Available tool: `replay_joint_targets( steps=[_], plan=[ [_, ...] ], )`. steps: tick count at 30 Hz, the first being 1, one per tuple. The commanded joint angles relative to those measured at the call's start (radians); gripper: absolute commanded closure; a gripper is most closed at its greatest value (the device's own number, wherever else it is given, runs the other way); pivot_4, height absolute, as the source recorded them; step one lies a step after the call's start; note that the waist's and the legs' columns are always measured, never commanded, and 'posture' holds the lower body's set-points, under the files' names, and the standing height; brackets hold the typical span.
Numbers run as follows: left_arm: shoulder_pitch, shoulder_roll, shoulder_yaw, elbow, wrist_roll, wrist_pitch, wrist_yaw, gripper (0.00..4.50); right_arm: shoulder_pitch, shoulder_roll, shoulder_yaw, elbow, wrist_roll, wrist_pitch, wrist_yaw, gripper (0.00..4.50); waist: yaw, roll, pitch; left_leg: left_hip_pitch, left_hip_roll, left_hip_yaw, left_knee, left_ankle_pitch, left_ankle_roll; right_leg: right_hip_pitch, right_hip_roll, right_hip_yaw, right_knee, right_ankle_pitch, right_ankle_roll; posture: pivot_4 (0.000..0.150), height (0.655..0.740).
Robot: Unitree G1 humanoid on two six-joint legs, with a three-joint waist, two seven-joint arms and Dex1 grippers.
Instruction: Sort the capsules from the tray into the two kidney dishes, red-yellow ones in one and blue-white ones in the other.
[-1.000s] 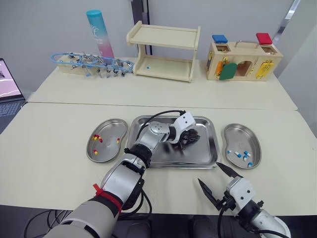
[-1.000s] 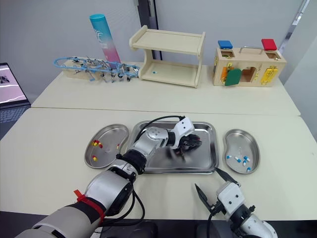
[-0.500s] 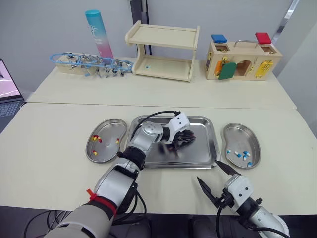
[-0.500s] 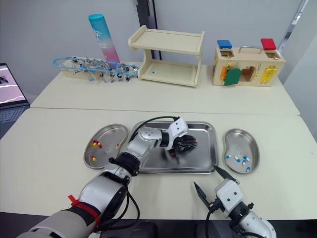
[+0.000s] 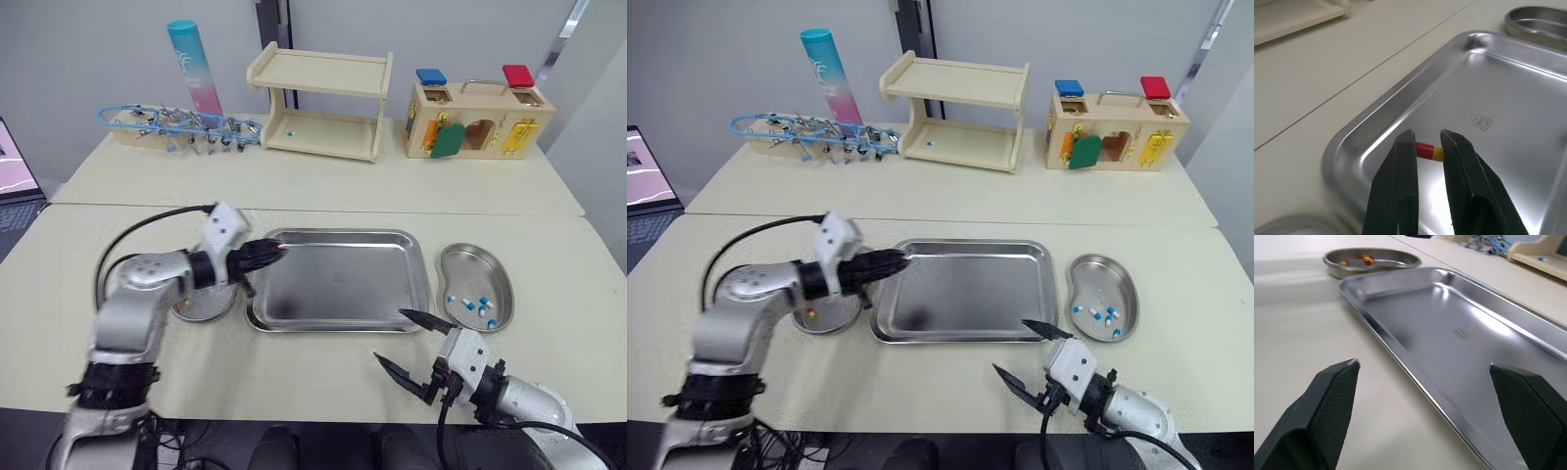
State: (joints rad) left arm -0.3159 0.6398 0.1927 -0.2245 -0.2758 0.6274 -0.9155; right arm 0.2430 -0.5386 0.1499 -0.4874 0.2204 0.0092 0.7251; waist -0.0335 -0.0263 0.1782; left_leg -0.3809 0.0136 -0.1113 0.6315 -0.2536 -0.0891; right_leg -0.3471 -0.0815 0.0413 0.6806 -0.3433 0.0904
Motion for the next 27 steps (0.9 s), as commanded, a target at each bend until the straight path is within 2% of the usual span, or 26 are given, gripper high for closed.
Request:
replay_joint_targets(
  steps=[1,5,17,22,27],
  plan=[
    [0.057,0.048,0.111,-0.052,-0.037,0.028,0.044,4.11,-0.044,-0.007,0.020,0.000,0.039,0.010,0.053,0.00,0.002,0.000,0.000,0.000,0.000,0.000,0.000,0.000,0.000,0.000,0.000,0.000,0.000,0.000,0.000,0.150,0.7400],
    [0.108,0.073,0.172,-0.046,-0.054,0.039,0.090,4.11,-0.102,-0.001,0.041,0.012,0.056,0.030,0.081,0.00,0.005,-0.001,0.000,0.000,0.000,0.000,0.000,0.000,0.000,0.000,0.000,-0.001,0.000,0.000,0.000,0.150,0.7400],
    [0.179,0.076,0.212,-0.036,-0.100,0.056,0.163,4.11,-0.159,0.005,0.046,0.022,0.059,0.068,0.085,0.00,0.002,-0.001,0.000,0.000,0.000,0.000,0.000,0.000,0.000,-0.001,0.000,0.000,0.000,0.000,0.000,0.150,0.7400],
    [0.169,0.075,0.231,-0.025,-0.117,0.027,0.189,2.42,-0.150,0.002,0.041,0.018,0.053,0.070,0.079,0.00,0.002,-0.001,0.000,0.000,0.000,0.000,0.000,0.000,0.000,-0.001,0.000,0.000,0.000,0.000,0.000,0.150,0.7400],
    [0.185,0.079,0.250,-0.040,-0.145,0.037,0.198,0.96,-0.141,0.000,0.037,0.016,0.054,0.065,0.080,0.00,0.002,-0.001,0.000,0.000,0.000,0.000,0.000,0.000,0.000,-0.001,0.000,0.000,0.000,0.000,0.000,0.150,0.7400]
  ],
)
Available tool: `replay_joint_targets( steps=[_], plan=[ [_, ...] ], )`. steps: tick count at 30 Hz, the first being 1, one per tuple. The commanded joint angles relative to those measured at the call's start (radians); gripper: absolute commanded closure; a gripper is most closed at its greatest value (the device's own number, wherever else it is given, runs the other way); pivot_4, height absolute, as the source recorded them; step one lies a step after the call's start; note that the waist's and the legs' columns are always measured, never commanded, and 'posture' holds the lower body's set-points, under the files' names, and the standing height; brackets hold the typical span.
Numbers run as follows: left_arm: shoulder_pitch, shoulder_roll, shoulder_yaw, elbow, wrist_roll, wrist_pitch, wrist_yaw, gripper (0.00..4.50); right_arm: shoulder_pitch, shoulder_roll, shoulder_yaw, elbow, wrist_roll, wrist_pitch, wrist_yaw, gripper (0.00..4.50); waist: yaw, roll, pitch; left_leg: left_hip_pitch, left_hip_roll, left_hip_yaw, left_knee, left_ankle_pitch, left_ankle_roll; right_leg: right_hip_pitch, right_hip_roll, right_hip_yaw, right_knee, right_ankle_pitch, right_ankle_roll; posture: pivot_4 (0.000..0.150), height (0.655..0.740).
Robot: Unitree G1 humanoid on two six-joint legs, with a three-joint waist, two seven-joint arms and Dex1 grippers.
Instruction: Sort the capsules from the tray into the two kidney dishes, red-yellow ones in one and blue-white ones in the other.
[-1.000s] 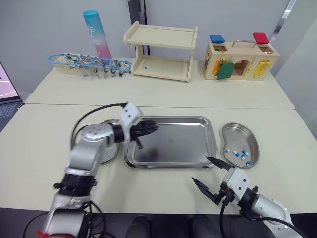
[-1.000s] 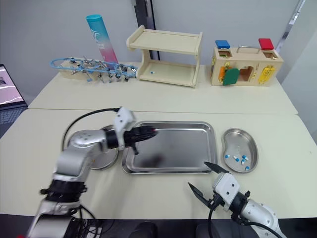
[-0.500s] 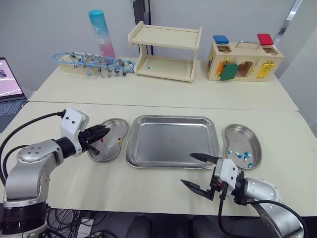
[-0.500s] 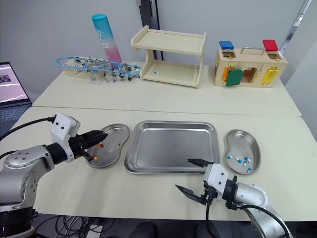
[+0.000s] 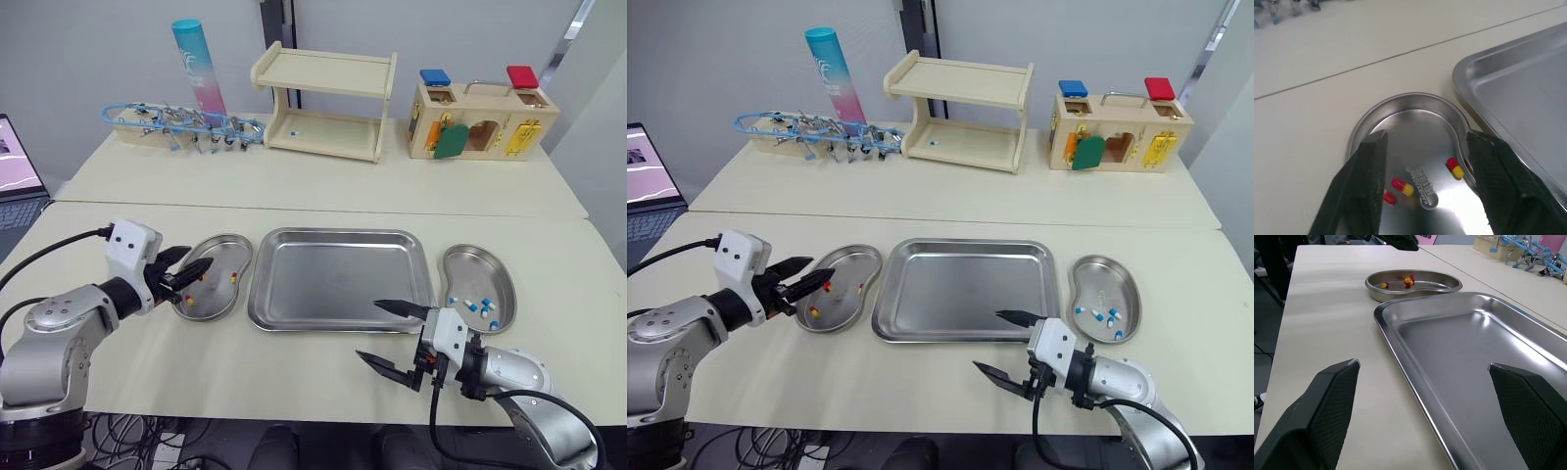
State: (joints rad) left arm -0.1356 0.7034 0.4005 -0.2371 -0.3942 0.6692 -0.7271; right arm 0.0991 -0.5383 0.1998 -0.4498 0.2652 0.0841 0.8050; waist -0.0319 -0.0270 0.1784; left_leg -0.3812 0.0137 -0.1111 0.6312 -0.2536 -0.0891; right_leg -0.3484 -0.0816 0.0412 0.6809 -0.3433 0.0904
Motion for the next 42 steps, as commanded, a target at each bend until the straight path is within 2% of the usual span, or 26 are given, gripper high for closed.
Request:
replay_joint_targets(
  steps=[1,3,11,15,16,19,20,25,30,36,42],
  plan=[
    [0.008,0.016,0.046,-0.032,-0.032,-0.002,0.012,0.67,0.005,-0.001,-0.013,-0.020,0.010,-0.011,0.001,0.00,0.000,0.000,0.000,0.000,0.000,0.000,0.000,0.000,0.000,0.000,0.000,0.000,0.000,0.000,0.000,0.150,0.7400],
    [0.018,0.017,0.059,-0.043,-0.060,0.015,0.008,0.05,0.005,-0.001,-0.012,-0.014,0.007,-0.016,0.003,0.00,0.000,0.000,0.000,0.000,0.000,0.000,0.000,0.000,0.000,0.000,0.000,0.000,0.000,0.000,0.000,0.150,0.7400],
    [0.070,0.041,0.167,-0.079,-0.140,0.031,0.008,0.05,0.009,-0.009,-0.029,-0.002,0.009,-0.027,0.006,0.00,0.000,0.000,0.000,0.000,0.000,0.000,0.000,0.000,0.000,0.000,0.000,0.000,0.000,0.000,0.000,0.150,0.7400],
    [0.113,0.064,0.202,-0.076,-0.111,-0.018,0.003,0.05,0.022,-0.020,-0.051,-0.018,0.019,-0.018,0.005,0.00,0.000,0.000,0.000,0.000,0.000,0.000,0.000,0.000,0.000,0.000,0.000,0.000,0.000,0.000,0.000,0.150,0.7400],
    [0.137,0.071,0.223,-0.065,-0.093,-0.041,0.005,0.05,0.030,-0.029,-0.067,-0.024,0.027,-0.015,0.006,0.00,0.000,0.000,0.000,0.000,0.000,0.000,-0.001,0.000,0.000,0.000,0.000,0.000,0.000,0.000,0.000,0.150,0.7400],
    [0.306,0.116,0.364,0.062,-0.066,-0.195,-0.158,0.05,0.073,-0.101,-0.231,-0.026,0.081,0.026,0.008,0.00,-0.007,0.000,0.000,0.000,0.000,0.001,-0.001,0.000,0.000,-0.001,0.000,0.001,0.000,0.000,0.000,0.150,0.7400],
    [0.362,0.136,0.376,0.095,-0.030,-0.216,-0.166,0.05,0.089,-0.135,-0.285,-0.011,0.099,0.028,0.029,0.00,-0.011,0.000,0.000,0.000,0.000,0.003,-0.002,0.000,0.000,-0.002,0.000,0.003,-0.001,0.000,0.000,0.150,0.7400],
    [0.509,0.169,0.384,0.224,0.077,-0.350,-0.169,0.05,0.120,-0.326,-0.523,0.157,0.131,-0.026,0.192,0.00,0.001,-0.001,0.000,0.001,0.000,0.004,-0.002,0.000,0.000,0.000,0.000,0.002,-0.001,0.000,0.000,0.150,0.7400],
    [0.529,0.190,0.373,0.256,0.110,-0.373,-0.164,0.05,0.069,-0.508,-0.645,0.406,0.147,-0.046,0.385,0.00,0.007,-0.002,0.000,0.001,0.000,0.003,-0.001,0.000,0.000,0.003,-0.001,0.000,-0.002,0.001,0.000,0.150,0.7400],
    [0.514,0.241,0.372,0.278,0.078,-0.320,-0.221,0.05,0.035,-0.640,-0.691,0.576,0.107,-0.092,0.521,0.00,-0.001,-0.001,0.001,0.001,0.001,0.004,-0.002,0.000,0.000,0.002,-0.001,0.000,-0.002,0.000,-0.001,0.150,0.7400],
    [0.498,0.228,0.361,0.267,0.055,-0.290,-0.228,0.05,-0.053,-0.643,-0.631,0.656,0.070,-0.137,0.529,0.00,-0.016,0.001,0.002,0.002,0.001,0.004,-0.002,0.000,0.000,0.002,-0.001,0.001,-0.002,0.000,-0.001,0.150,0.7400]
  ],
)
